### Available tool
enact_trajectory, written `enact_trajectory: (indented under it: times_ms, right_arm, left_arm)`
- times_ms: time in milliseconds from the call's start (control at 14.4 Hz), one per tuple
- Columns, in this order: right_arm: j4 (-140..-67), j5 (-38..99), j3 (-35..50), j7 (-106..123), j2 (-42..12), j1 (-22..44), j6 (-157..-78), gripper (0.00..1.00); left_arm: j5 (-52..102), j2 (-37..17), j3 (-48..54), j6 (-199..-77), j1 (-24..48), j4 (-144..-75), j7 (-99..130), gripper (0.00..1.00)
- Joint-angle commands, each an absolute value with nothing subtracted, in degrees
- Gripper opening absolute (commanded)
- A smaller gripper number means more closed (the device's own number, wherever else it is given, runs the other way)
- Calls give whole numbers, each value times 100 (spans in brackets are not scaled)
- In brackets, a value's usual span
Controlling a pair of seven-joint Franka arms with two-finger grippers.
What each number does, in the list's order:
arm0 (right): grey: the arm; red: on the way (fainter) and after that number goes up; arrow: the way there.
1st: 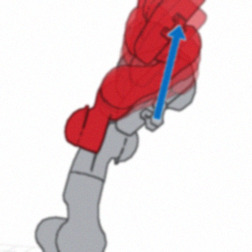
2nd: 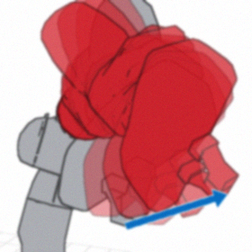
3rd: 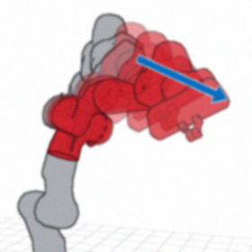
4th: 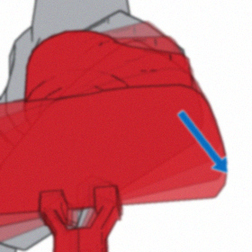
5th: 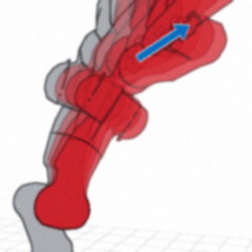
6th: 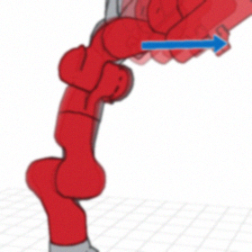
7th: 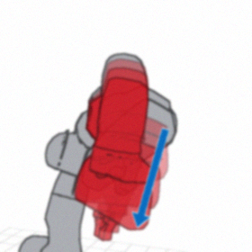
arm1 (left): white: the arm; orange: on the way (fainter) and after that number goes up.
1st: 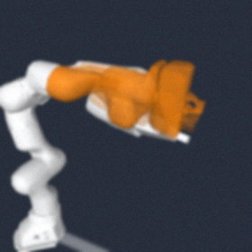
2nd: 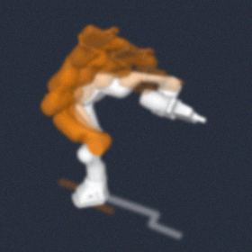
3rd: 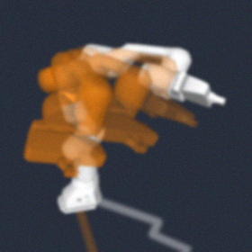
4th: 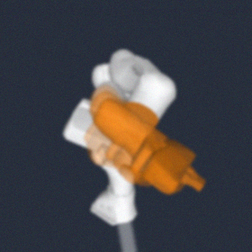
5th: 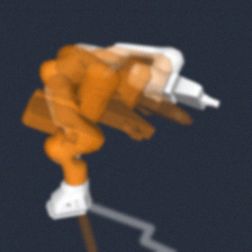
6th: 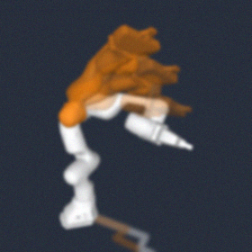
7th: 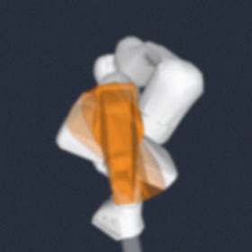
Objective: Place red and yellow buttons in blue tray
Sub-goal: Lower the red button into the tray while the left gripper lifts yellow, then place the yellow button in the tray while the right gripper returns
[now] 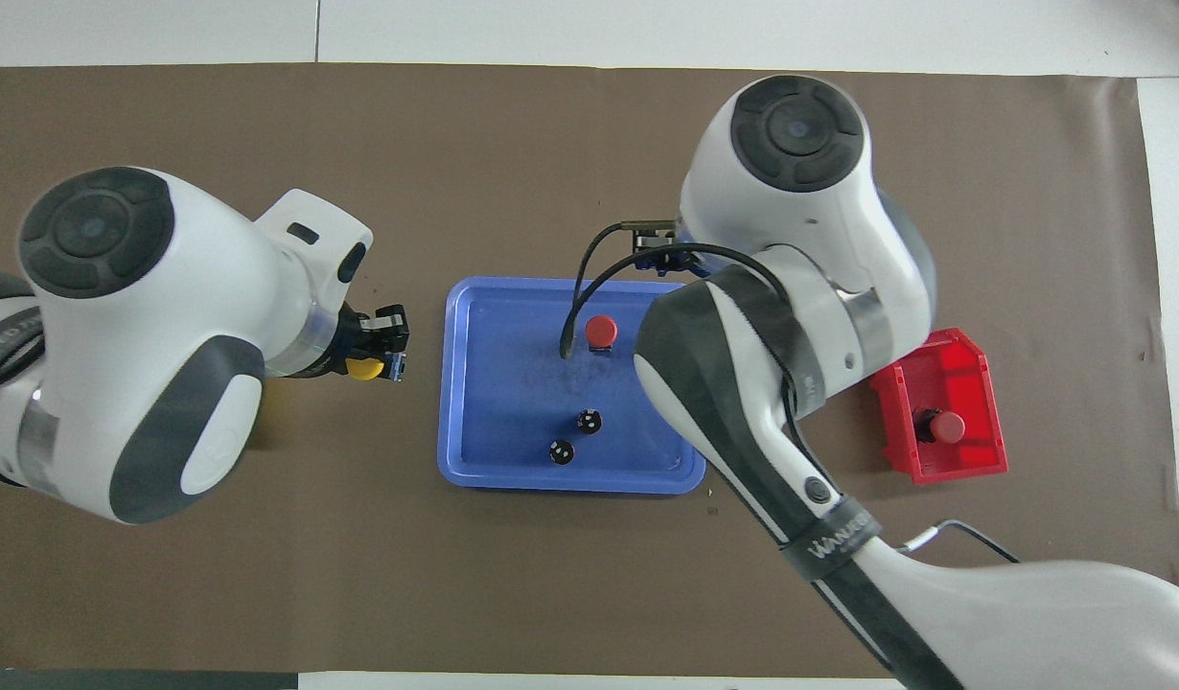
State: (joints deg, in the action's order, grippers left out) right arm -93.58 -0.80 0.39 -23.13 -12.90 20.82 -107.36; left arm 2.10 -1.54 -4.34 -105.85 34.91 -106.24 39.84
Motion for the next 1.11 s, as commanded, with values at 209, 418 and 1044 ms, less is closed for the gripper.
enact_trajectory:
  times_ms: [209,418,1044]
  right_arm:
    - [-12345,-9,106,-461,1017,969,-11232,73]
    - [-12787,87,97,437,1283,283,-11276,73]
    - [-13438,492,88,1485,1055,-395,-12172,66]
  left_arm:
    - [299,-1782,-545,-10879,4034,-9343,4605,1]
    - [281,-2266,-554,-11258,4095,-9290,4781,1]
    - [308,-2584,-536,-11100,4306,-8956,4948,1]
